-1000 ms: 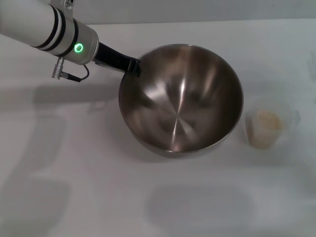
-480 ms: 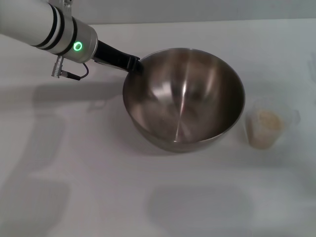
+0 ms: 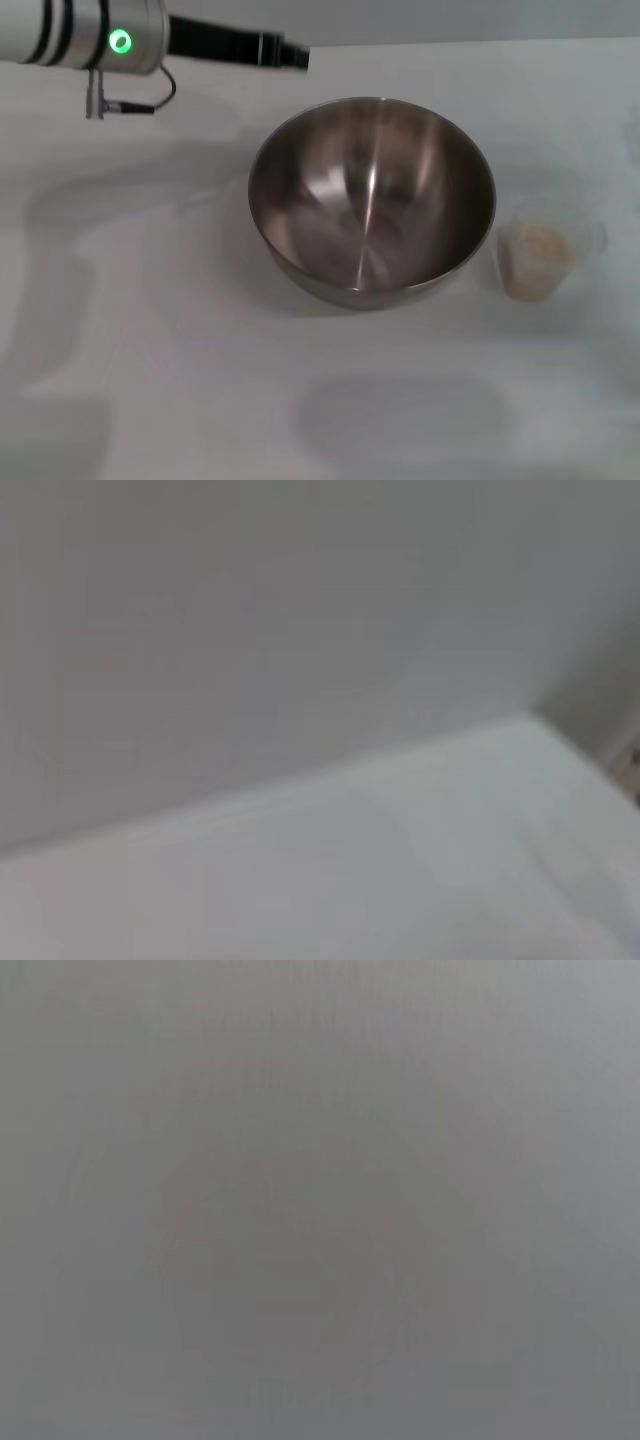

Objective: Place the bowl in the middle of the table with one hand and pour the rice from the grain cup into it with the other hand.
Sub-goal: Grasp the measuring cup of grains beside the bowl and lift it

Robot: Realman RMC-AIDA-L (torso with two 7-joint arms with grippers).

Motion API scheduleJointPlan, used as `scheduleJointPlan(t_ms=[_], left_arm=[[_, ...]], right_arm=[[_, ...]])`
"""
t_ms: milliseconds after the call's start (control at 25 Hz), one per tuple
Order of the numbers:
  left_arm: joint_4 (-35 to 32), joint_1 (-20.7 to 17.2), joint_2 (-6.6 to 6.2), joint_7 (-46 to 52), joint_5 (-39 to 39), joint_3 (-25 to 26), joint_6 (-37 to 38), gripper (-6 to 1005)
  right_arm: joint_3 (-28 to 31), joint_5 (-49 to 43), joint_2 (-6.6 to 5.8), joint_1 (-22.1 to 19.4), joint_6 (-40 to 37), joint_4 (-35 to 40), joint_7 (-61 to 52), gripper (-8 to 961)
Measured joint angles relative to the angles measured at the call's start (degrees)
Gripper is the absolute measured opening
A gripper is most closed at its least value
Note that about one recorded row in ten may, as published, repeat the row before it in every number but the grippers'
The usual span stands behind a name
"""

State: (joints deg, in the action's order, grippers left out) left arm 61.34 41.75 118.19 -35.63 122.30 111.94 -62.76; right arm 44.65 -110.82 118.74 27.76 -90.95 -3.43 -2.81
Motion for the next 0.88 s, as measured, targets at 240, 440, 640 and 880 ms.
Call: scheduleJointPlan(t_ms=[240, 440, 640, 880], left_arm=[[4.0, -6.5, 0.34, -8.5, -7.9, -1.6, 11.2, 215], [6.1, -11.1, 0.38, -20.2, -12.2, -4.0, 27.9, 217], [8.6, -15.4, 0.29, -30.3, -12.1, -11.4, 51.1, 219], [7.9, -19.3, 0.21, -35.6, -1.2, -28.0, 85.1, 220]], right_arm=[[0.0, 0.0, 0.00, 0.0, 0.1, 0.0, 0.0, 638], [0.0, 0.0, 0.00, 0.0, 0.2, 0.0, 0.0, 638], [0.0, 0.0, 0.00, -0.2, 0.3, 0.0, 0.0, 638], [0.7, 0.0, 0.00, -0.2, 1.5, 0.1, 0.0, 638]])
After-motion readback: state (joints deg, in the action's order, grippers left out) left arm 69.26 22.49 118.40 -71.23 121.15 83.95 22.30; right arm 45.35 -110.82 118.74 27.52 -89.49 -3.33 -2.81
